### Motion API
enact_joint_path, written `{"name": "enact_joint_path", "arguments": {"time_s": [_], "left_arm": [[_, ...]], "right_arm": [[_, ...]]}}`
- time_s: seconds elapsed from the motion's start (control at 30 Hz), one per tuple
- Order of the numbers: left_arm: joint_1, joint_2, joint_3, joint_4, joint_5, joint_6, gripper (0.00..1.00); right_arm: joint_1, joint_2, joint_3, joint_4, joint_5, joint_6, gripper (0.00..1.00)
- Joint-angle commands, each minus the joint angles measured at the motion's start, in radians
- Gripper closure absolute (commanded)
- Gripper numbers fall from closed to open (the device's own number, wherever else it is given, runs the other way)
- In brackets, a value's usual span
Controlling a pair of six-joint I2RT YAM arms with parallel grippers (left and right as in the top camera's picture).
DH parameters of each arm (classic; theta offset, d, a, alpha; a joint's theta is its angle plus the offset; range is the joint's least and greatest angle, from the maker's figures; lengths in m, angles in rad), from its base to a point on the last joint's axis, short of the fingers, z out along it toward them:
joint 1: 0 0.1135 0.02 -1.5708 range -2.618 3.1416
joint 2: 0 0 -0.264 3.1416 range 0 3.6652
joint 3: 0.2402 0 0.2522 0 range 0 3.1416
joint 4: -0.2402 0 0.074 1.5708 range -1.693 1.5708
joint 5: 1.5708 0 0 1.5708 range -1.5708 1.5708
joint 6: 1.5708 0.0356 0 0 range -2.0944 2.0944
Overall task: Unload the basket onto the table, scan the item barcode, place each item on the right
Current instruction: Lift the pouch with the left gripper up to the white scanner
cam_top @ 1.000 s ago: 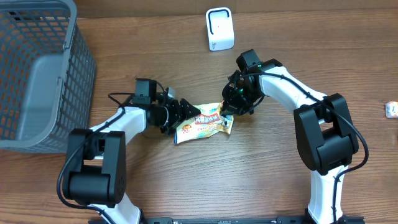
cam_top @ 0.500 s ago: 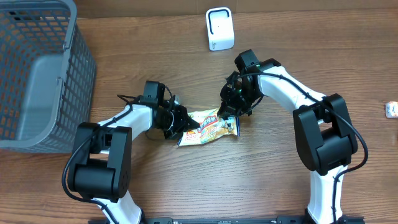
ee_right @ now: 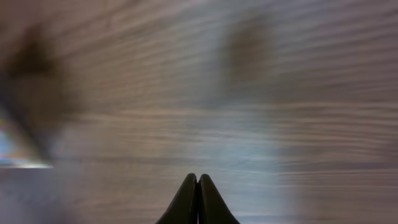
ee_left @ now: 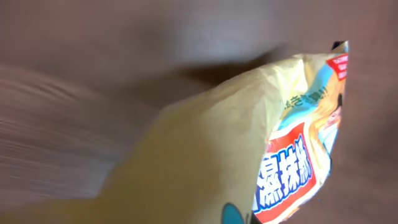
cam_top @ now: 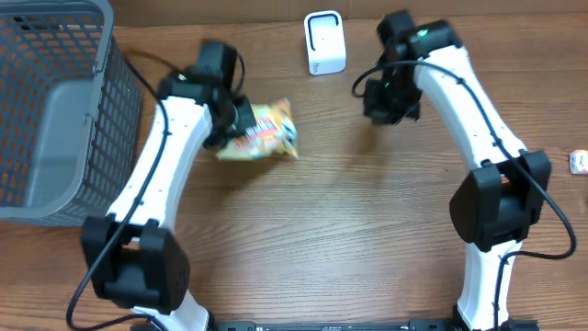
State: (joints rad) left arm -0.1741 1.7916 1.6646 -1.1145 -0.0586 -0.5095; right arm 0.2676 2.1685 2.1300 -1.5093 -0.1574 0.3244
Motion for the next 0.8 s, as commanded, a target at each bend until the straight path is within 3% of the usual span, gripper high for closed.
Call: {"name": "enact_joint_path", "arguments": {"time_s": [0.0, 0.13, 0.23, 0.47, 0.77], "left_arm": [[-0.023, -0.047, 0.146, -0.031, -0.36, 0.084, 0.96], [-0.067, -0.033, 0.164, -0.031, -0.642, 0.195, 0.96], [-0.096, 0.012, 0.163, -0.072, -0.737, 0.227, 0.96], [-0.195, 0.152, 0.163, -0.146, -0.737, 0.202, 0.96], [-0.335, 0.353, 0.163, -0.264, -0.612, -0.011, 0.96]], "right_arm": [[-0.04, -0.004, 0.084, -0.029, 0.108, -0.026, 0.96], [-0.079, -0.004, 0.093, -0.046, 0.104, -0.026, 0.96], [-0.096, -0.004, 0.093, -0.053, 0.104, -0.025, 0.96], [-0.1, -0.004, 0.093, -0.057, 0.105, -0.026, 0.96], [-0.106, -0.005, 0.093, -0.076, 0.105, -0.026, 0.88]]}}
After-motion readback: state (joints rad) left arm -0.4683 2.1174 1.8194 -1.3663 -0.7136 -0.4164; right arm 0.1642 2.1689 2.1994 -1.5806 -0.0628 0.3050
